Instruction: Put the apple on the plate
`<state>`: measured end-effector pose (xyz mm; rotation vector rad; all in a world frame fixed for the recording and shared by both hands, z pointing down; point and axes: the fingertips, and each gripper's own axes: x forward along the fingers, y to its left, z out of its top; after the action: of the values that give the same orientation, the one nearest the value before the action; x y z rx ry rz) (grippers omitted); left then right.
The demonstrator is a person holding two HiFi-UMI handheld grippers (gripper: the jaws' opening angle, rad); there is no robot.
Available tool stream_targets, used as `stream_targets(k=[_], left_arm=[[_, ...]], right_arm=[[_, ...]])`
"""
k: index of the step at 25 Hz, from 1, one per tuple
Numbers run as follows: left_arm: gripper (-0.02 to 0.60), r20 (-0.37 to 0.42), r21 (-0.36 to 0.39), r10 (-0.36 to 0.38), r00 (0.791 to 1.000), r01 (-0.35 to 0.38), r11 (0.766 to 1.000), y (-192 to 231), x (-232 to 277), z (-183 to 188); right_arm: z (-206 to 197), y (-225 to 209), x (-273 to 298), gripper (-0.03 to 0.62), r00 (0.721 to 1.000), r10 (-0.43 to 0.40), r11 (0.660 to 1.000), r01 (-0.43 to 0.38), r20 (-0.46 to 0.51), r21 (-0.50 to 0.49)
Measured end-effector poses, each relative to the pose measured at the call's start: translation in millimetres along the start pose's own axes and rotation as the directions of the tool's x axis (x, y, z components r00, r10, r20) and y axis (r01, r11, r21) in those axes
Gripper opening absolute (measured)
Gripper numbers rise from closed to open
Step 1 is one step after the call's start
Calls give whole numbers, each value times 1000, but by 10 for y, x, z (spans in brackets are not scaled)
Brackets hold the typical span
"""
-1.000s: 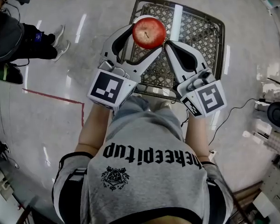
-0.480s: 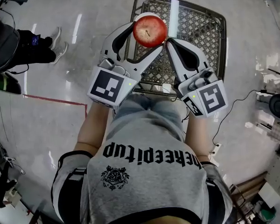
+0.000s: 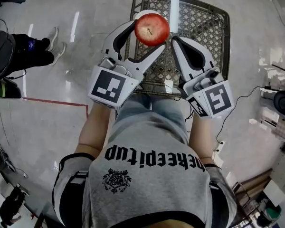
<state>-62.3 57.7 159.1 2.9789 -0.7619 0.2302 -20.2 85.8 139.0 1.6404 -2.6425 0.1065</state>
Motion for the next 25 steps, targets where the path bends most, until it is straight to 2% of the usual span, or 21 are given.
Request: stream_targets(k=[12, 25], left_arm=[[387, -20, -20, 46, 999, -47, 999, 292, 188, -46], [387, -66, -61, 91, 994, -95, 994, 552, 490, -253]], right_arm=[[-81, -200, 346, 5, 997, 63, 998, -62, -33, 16], [-267, -488, 633, 5, 992, 109, 993, -106, -70, 47]])
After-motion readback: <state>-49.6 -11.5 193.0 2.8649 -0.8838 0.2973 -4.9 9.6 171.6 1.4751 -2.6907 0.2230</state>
